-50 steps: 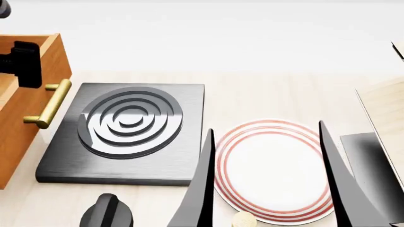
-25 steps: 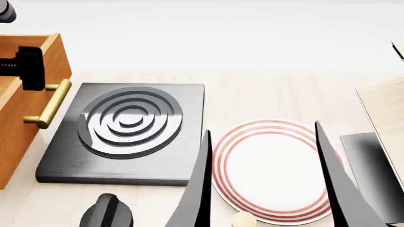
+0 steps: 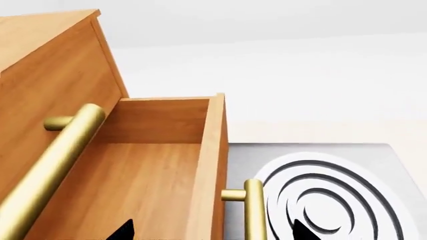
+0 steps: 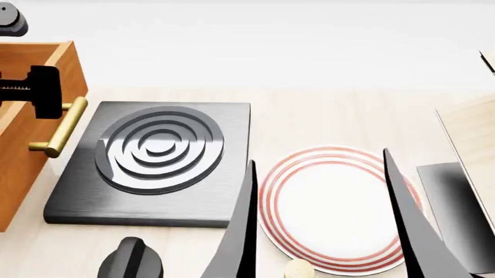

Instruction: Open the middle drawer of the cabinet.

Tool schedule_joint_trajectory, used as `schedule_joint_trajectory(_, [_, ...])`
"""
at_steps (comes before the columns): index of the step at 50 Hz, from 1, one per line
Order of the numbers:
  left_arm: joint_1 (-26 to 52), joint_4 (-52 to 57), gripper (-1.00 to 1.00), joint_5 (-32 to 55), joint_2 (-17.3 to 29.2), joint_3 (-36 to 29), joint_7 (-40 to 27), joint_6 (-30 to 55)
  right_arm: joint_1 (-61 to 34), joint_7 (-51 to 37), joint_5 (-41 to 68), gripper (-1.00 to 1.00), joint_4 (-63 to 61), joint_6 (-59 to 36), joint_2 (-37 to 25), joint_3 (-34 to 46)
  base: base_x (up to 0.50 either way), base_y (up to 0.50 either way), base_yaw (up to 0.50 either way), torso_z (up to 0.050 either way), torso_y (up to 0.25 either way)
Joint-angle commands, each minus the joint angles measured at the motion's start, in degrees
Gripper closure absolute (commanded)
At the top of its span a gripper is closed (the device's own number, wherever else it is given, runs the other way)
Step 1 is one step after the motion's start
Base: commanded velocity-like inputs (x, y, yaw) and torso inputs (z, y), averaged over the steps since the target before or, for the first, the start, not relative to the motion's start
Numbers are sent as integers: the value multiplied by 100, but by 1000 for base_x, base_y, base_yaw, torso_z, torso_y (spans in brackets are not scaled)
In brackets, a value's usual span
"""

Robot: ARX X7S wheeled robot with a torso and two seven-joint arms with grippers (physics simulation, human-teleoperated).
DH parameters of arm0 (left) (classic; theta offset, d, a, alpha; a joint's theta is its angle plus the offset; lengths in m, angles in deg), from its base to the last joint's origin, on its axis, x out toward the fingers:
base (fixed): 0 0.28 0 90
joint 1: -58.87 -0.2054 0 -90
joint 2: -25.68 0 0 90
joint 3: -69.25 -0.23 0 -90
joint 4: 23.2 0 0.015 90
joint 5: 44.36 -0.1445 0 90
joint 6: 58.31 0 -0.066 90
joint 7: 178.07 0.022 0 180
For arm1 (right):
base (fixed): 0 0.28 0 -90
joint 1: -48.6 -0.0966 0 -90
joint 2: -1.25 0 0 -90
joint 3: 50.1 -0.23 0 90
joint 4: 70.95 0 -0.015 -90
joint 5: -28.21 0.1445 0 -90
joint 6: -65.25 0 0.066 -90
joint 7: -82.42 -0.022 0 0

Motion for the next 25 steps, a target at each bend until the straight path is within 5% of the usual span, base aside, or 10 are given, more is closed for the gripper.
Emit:
schedule_joint_trajectory(1, [-101,16,-100,-50,-182,124,170,20,-14,169,-78,-100,1,12,119,-134,0,0,0,0,0])
schedule_joint_trajectory(25, [-232,-152,-100,-149,-263,50,210,-97,7,173,-73,-100,1,37,119,-122,0,0,0,0,0])
